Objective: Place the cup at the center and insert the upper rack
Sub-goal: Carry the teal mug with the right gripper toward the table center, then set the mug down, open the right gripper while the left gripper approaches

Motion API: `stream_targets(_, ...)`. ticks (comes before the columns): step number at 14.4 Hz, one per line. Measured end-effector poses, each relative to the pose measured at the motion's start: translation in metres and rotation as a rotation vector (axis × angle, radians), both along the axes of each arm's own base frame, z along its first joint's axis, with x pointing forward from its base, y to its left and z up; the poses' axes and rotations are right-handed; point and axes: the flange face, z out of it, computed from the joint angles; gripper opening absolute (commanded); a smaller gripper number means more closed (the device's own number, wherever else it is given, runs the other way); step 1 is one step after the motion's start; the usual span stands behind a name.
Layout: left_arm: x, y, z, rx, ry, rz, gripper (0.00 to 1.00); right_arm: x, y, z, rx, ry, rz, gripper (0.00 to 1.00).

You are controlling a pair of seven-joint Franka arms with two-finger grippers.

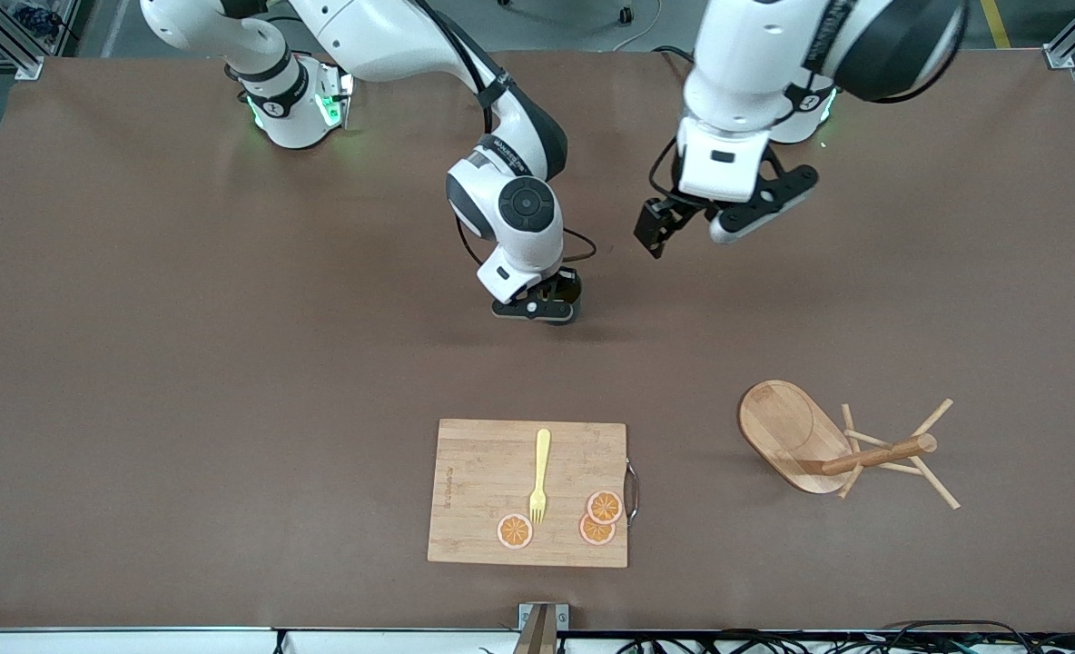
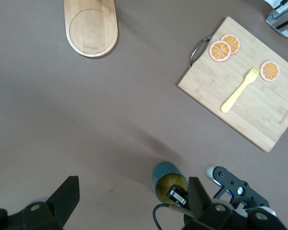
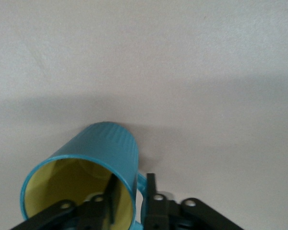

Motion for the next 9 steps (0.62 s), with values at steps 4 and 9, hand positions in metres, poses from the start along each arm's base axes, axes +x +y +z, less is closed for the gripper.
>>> stream_targets(4,-0.035,-0.045,-0.033,0.086,-0.044,-0.004,1.00,0.015,-0.006,0.011,0.014,-0.019,0.011,1.00)
stream_targets(9,-0.070,-0.081,-0.069,0.172,-0.136,0.041,1.00,0.043,-0.029,0.054,0.024,0.000,0.091,1.00)
